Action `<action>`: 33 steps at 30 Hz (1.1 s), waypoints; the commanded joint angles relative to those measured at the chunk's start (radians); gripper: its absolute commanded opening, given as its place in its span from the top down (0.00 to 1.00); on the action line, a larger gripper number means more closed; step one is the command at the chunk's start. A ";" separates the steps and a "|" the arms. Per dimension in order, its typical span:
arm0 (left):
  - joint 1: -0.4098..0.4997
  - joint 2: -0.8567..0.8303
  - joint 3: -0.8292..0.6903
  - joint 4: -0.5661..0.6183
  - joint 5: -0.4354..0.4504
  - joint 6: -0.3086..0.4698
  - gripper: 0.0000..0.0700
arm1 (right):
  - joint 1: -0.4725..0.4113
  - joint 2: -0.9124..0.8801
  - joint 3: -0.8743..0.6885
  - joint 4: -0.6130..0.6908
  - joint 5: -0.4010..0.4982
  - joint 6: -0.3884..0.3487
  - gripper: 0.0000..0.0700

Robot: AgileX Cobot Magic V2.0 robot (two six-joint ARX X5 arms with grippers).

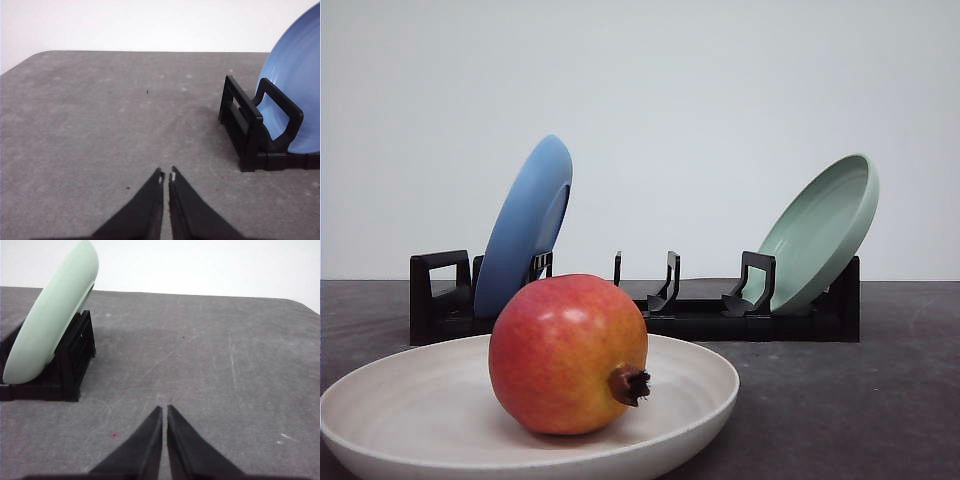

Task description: Place pomegranate in white plate

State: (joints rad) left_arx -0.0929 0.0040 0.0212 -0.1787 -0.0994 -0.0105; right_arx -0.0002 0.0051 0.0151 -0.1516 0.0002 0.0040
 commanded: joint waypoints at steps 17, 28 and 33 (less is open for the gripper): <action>0.001 -0.001 -0.009 -0.006 0.003 0.014 1.00 | 0.000 -0.001 -0.004 0.010 0.000 -0.005 0.99; 0.001 -0.001 -0.009 -0.006 0.002 0.018 1.00 | 0.000 -0.001 -0.004 0.010 0.000 -0.005 0.99; 0.001 -0.001 -0.009 -0.006 0.002 0.018 1.00 | 0.000 -0.001 -0.004 0.010 0.000 -0.005 0.99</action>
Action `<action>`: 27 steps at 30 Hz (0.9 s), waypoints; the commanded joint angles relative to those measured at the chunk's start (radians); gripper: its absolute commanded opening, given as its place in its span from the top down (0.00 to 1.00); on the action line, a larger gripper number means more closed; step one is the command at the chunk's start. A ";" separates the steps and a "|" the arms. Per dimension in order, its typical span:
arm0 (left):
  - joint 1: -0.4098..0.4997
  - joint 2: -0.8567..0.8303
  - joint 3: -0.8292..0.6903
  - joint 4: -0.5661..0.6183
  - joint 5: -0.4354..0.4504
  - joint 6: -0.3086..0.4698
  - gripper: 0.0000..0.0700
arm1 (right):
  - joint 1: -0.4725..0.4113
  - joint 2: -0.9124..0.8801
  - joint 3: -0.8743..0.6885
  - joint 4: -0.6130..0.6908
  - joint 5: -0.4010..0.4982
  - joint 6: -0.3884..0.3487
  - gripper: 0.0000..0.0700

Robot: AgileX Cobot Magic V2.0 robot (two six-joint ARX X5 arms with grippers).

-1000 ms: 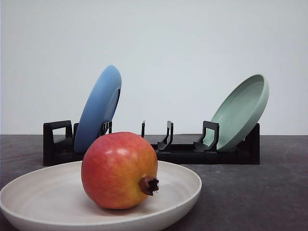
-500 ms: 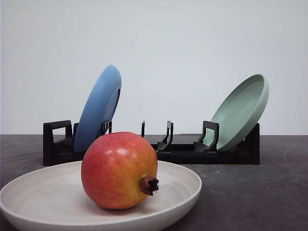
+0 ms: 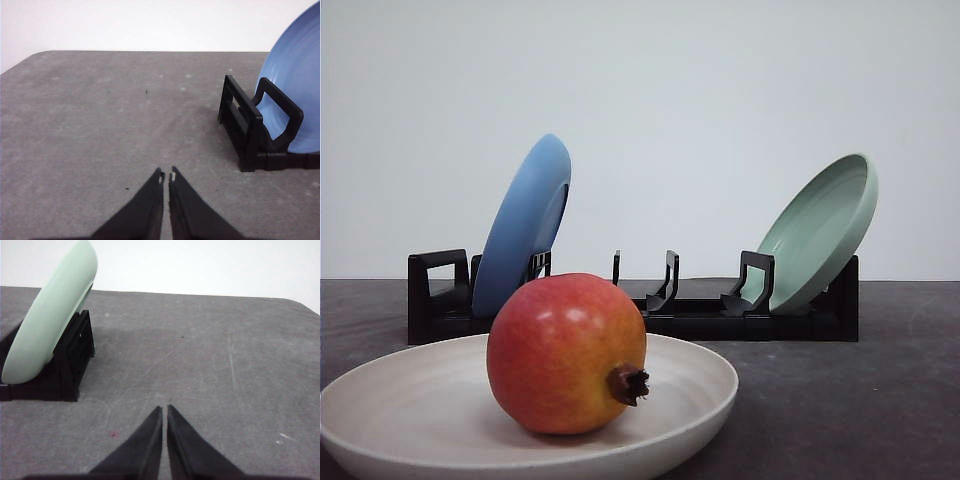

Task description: Place pomegranate in white plate

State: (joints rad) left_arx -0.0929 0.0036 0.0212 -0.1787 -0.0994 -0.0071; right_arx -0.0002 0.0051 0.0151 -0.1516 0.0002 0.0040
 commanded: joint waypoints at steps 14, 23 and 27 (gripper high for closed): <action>0.001 0.000 -0.009 -0.007 0.002 0.014 1.00 | 0.000 -0.001 -0.004 0.010 0.000 -0.005 0.99; 0.001 0.000 -0.009 -0.006 0.002 0.014 1.00 | 0.000 -0.001 -0.004 0.010 0.000 -0.005 0.99; 0.001 0.000 -0.009 -0.006 0.002 0.014 1.00 | 0.000 -0.001 -0.004 0.010 0.000 -0.005 0.99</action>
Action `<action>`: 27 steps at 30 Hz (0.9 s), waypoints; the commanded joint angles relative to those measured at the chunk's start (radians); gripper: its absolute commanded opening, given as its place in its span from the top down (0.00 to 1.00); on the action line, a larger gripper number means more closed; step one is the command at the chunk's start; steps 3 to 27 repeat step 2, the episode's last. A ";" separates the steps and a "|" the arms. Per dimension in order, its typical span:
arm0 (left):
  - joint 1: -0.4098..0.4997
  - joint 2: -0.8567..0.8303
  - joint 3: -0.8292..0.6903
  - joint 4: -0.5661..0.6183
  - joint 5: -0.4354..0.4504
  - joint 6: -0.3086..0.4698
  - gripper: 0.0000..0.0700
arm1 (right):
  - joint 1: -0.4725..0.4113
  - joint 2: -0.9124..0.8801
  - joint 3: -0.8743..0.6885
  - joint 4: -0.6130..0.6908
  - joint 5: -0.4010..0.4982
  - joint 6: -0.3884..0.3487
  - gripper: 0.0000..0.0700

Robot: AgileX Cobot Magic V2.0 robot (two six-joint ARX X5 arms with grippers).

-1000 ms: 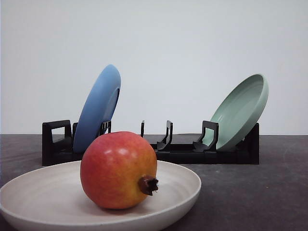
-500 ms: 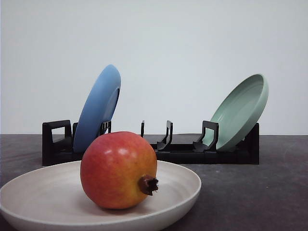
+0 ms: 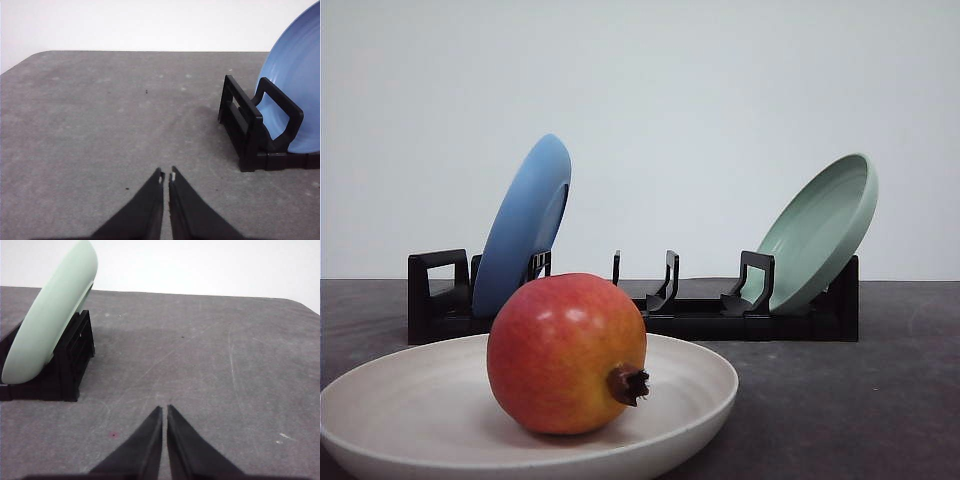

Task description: Place pomegranate in white plate

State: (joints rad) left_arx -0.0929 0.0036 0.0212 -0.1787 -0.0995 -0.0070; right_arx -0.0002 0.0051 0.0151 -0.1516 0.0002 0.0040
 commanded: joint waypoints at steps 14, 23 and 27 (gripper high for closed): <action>0.001 0.000 -0.009 -0.007 0.002 0.014 1.00 | 0.000 -0.001 -0.004 0.010 0.000 -0.005 0.99; 0.001 0.000 -0.009 -0.007 0.002 0.014 1.00 | 0.000 -0.001 -0.004 0.010 0.000 -0.005 0.99; 0.001 0.000 -0.009 -0.007 0.002 0.014 1.00 | 0.000 -0.001 -0.004 0.010 0.000 -0.005 0.99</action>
